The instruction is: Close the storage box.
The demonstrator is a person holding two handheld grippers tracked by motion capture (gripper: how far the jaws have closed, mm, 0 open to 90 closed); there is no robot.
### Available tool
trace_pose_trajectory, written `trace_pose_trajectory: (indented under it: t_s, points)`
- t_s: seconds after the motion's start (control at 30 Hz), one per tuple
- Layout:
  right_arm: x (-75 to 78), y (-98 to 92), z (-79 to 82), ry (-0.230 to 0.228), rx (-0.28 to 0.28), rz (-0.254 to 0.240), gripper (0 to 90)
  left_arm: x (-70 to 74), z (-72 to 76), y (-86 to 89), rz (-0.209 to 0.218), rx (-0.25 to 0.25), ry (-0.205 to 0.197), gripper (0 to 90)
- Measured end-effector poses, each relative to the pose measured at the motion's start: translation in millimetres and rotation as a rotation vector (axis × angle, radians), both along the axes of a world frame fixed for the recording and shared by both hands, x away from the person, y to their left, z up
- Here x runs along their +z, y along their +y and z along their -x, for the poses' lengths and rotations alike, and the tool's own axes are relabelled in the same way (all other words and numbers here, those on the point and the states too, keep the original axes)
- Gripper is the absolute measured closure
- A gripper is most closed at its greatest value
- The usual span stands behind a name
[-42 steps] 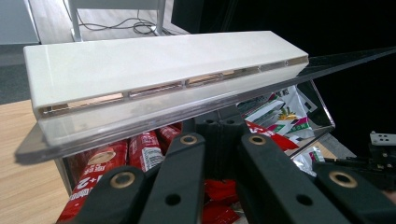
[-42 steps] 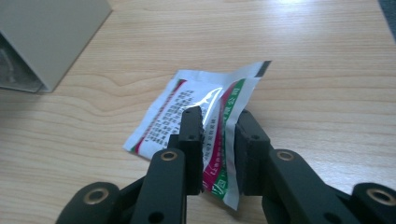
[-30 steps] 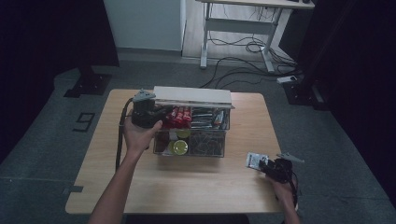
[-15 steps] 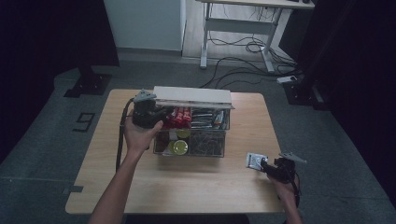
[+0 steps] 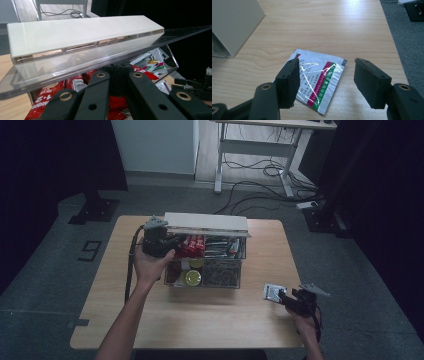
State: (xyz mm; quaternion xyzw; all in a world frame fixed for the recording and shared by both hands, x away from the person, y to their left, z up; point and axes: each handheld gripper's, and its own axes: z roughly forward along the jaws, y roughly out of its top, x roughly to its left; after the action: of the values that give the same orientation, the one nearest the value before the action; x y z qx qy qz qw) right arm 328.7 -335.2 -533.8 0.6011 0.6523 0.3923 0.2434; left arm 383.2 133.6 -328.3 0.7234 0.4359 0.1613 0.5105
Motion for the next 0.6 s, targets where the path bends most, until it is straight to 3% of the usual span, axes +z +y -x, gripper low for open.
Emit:
trace_pose_trajectory:
  t_s: [0.6]
  points:
    - [-0.1,2.8,1.8,0.005,0.017,-0.006,40.3,-0.5,9.8,6.7,0.005,0.001,-0.007,90.0]
